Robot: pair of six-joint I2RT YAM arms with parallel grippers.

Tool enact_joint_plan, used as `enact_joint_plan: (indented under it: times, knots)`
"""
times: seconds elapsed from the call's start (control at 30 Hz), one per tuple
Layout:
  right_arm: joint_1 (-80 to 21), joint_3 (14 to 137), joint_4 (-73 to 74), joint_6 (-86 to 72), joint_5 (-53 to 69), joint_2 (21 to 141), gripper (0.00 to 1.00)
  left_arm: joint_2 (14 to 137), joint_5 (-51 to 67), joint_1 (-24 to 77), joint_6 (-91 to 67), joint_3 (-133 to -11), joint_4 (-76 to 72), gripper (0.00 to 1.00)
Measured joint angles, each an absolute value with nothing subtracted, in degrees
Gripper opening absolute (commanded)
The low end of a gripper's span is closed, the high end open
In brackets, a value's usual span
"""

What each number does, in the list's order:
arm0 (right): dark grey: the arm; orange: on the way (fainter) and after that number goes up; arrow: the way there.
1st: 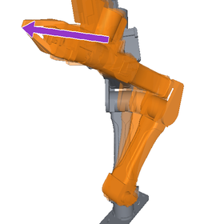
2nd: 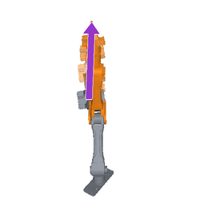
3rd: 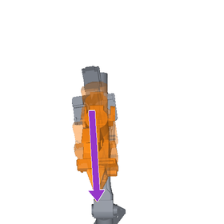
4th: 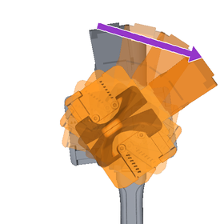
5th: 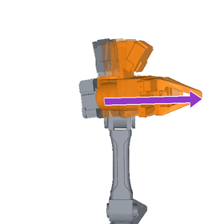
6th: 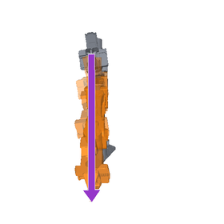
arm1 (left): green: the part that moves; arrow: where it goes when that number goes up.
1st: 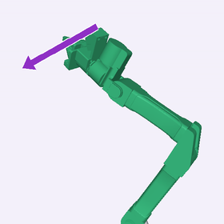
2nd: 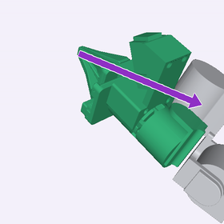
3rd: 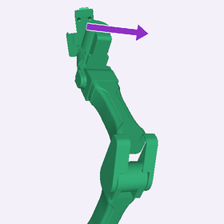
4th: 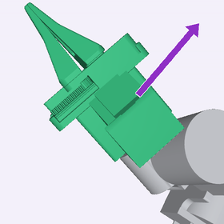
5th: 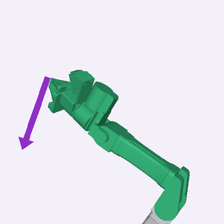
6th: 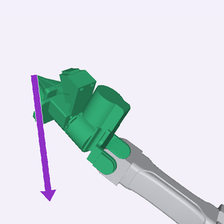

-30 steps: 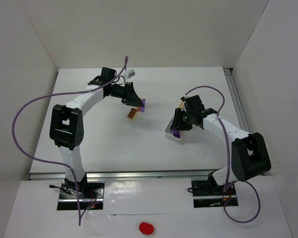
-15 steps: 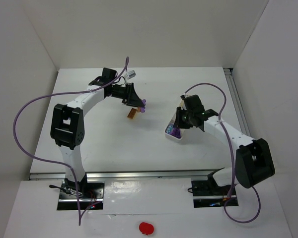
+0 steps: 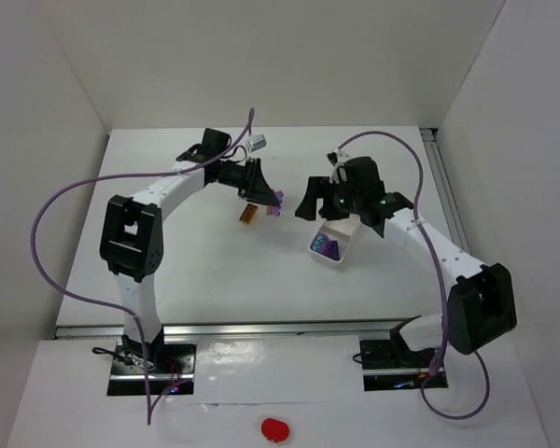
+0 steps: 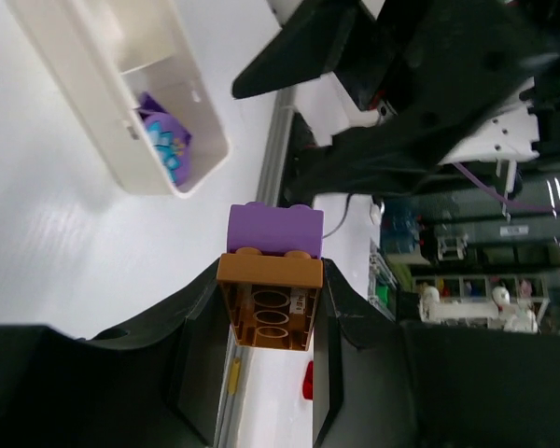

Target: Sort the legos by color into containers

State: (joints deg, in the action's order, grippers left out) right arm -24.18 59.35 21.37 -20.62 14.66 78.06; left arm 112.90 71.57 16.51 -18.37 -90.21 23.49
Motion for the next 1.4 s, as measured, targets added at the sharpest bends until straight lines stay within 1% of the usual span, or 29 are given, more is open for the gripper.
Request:
enact_joint_plan:
  times: [0.1, 0.2, 0.23, 0.43, 0.5, 0.53, 0.57, 0.63, 0.67, 0.73, 0.87, 1.0, 1.03, 1.07, 1.1, 1.17, 1.37, 1.4]
  knots:
    - [-23.83, 61.67, 16.23, -21.28, 23.46, 79.20, 0.89, 113.16, 74.22, 17.43, -18.11, -90.39, 23.40, 0.00]
    - [-23.44, 62.81, 10.44, -22.57, 31.14, 81.28, 0.84, 113.23, 76.12, 17.93, -17.93, -90.39, 23.49, 0.00]
    - [-23.11, 62.78, 8.80, -23.24, 33.87, 81.84, 0.84, 113.23, 76.75, 17.96, -17.91, -90.39, 23.46, 0.00]
    - [-21.91, 63.00, 4.45, -24.60, 42.83, 84.88, 0.84, 113.27, 77.28, 17.93, -18.20, -90.78, 23.18, 0.00]
    - [-21.91, 63.00, 3.79, -25.08, 44.49, 85.67, 0.83, 113.27, 77.28, 17.93, -18.50, -91.09, 22.41, 0.00]
    - [-21.91, 62.89, 3.27, -25.43, 45.12, 85.76, 0.79, 113.27, 77.23, 17.93, -18.92, -91.13, 21.58, 0.00]
    - [-21.91, 62.70, 2.50, -25.82, 45.84, 85.78, 0.79, 113.27, 77.23, 17.93, -19.84, -91.13, 20.75, 0.00]
    - [-21.91, 62.15, 0.21, -27.07, 47.51, 85.78, 0.75, 113.27, 77.23, 17.93, -21.61, -91.11, 18.37, 0.00]
    - [-21.91, 61.58, -1.48, -27.75, 48.21, 85.80, 0.71, 113.27, 77.23, 17.93, -22.92, -91.11, 16.86, 0.00]
    - [-21.91, 60.53, -4.21, -29.50, 49.54, 85.95, 0.67, 113.25, 77.28, 17.93, -24.86, -91.09, 13.93, 0.00]
    - [-21.91, 59.44, -7.75, -31.86, 51.57, 87.11, 0.67, 113.25, 77.28, 17.93, -27.99, -91.02, 10.28, 0.00]
    - [-21.91, 58.72, -8.64, -32.71, 51.90, 87.64, 0.63, 113.25, 77.45, 17.93, -30.46, -90.54, 7.31, 0.00]
    - [-21.91, 58.59, -8.80, -32.88, 51.94, 87.64, 0.61, 113.25, 77.47, 17.93, -30.61, -90.52, 7.09, 0.00]
    - [-21.91, 58.52, -9.15, -33.06, 51.94, 87.68, 0.54, 113.25, 77.54, 17.93, -30.76, -90.48, 6.76, 0.00]
    - [-21.91, 58.48, -9.54, -33.17, 51.96, 87.72, 0.52, 113.25, 77.60, 17.93, -31.07, -90.48, 6.52, 0.00]
    - [-21.91, 58.39, -10.57, -33.98, 51.88, 87.74, 0.50, 113.25, 77.80, 17.93, -31.55, -90.48, 6.33, 0.00]
    - [-21.89, 56.53, -14.41, -36.42, 51.94, 87.94, 0.50, 113.21, 78.06, 17.93, -30.65, -90.48, 7.51, 0.00]
    - [-21.91, 56.53, -14.94, -36.67, 51.94, 88.03, 0.48, 113.21, 78.06, 17.93, -30.33, -90.48, 7.66, 0.00]
